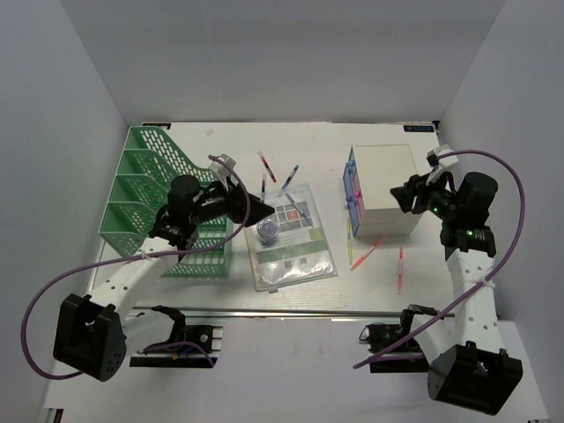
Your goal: Organize the desk
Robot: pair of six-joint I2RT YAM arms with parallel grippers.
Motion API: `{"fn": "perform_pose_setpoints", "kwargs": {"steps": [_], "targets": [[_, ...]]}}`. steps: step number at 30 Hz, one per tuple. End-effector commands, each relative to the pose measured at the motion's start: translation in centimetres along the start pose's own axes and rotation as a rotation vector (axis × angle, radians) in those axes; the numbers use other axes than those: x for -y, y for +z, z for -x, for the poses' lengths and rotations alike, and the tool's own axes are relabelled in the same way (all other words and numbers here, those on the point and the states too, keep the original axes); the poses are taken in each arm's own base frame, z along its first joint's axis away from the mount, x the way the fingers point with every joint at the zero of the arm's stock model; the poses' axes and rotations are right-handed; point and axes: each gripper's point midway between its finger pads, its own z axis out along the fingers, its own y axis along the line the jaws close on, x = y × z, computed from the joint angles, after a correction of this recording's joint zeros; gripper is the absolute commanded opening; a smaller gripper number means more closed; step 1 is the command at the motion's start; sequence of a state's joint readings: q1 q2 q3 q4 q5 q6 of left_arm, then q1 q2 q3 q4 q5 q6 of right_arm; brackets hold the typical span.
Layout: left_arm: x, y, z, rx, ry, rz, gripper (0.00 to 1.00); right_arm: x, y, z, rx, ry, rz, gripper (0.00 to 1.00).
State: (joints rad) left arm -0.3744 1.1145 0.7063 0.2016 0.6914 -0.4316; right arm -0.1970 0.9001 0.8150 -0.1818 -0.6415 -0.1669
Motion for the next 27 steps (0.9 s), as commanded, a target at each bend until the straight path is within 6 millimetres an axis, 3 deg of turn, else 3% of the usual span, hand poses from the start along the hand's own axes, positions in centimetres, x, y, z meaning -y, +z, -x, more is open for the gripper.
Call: {"fn": "perform_pose_setpoints", "kwargs": {"steps": [1,3,4,5,6,9,11,12,14,15,16,17,18,19,21,22,23,25,27], "targets": [[1.4,0.9,1.9,0.027,0.02,-0.028,0.86,0.2,0.1,1.4,0.004,0.008,0.011,0.38],[1.7,1.9,1.5,0.013,0.01,-0.046,0.74,0.4,0.2,1.4,-0.001,0.027,0.007,0.15],[1.8,2.4,1.5,0.011,0.008,-0.057,0.69,0.5,0.3,1.4,0.0,0.03,0.004,0.12],[1.7,2.9,1.1,-0.002,0.001,-0.063,0.61,0.5,0.4,1.3,0.001,0.036,0.002,0.17],[1.6,4.1,0.5,-0.032,-0.014,-0.074,0.4,0.7,0.5,1.5,0.009,0.031,-0.005,0.43],[1.4,6.4,-0.6,-0.092,-0.045,-0.093,0.13,1.2,0.9,1.6,-0.001,0.044,-0.008,0.67],[2.3,7.8,-1.2,-0.11,-0.054,-0.124,0.13,1.3,1.4,1.4,-0.01,0.055,0.008,0.68],[2.8,8.5,-0.7,-0.101,-0.057,-0.142,0.21,1.3,1.6,1.5,-0.007,0.063,0.016,0.67],[2.8,10.1,-1.8,-0.126,-0.078,-0.133,0.38,1.2,2.2,1.0,-0.019,0.083,0.047,0.65],[3.0,10.7,-1.8,-0.121,-0.091,-0.134,0.42,1.2,2.3,0.9,-0.021,0.085,0.055,0.61],[2.8,11.7,-1.8,-0.123,-0.099,-0.134,0.55,1.2,2.5,0.7,-0.025,0.09,0.062,0.58],[2.9,12.4,-2.1,-0.121,-0.108,-0.124,0.61,1.2,2.6,0.5,-0.032,0.096,0.066,0.54],[2.9,13.1,-2.1,-0.119,-0.13,-0.116,0.63,1.2,2.7,0.4,-0.032,0.098,0.069,0.45],[3.2,13.8,-1.4,-0.097,-0.127,-0.122,0.65,1.2,2.7,0.4,-0.027,0.096,0.07,0.41],[2.6,15.4,-2.2,-0.095,-0.179,-0.086,0.64,1.1,2.8,0.1,-0.027,0.098,0.074,0.35],[2.5,16.0,-1.4,-0.065,-0.184,-0.083,0.59,1.1,2.7,0.3,-0.018,0.096,0.073,0.35],[2.2,16.8,-2.2,-0.073,-0.204,-0.079,0.57,1.2,2.7,0.2,-0.017,0.097,0.065,0.36],[2.1,17.7,-2.1,-0.054,-0.242,-0.071,0.52,1.2,2.9,-0.1,-0.02,0.103,0.065,0.47],[2.5,18.9,-2.3,-0.043,-0.282,-0.079,0.48,1.2,3.0,-0.3,-0.025,0.113,0.066,0.48]]}}
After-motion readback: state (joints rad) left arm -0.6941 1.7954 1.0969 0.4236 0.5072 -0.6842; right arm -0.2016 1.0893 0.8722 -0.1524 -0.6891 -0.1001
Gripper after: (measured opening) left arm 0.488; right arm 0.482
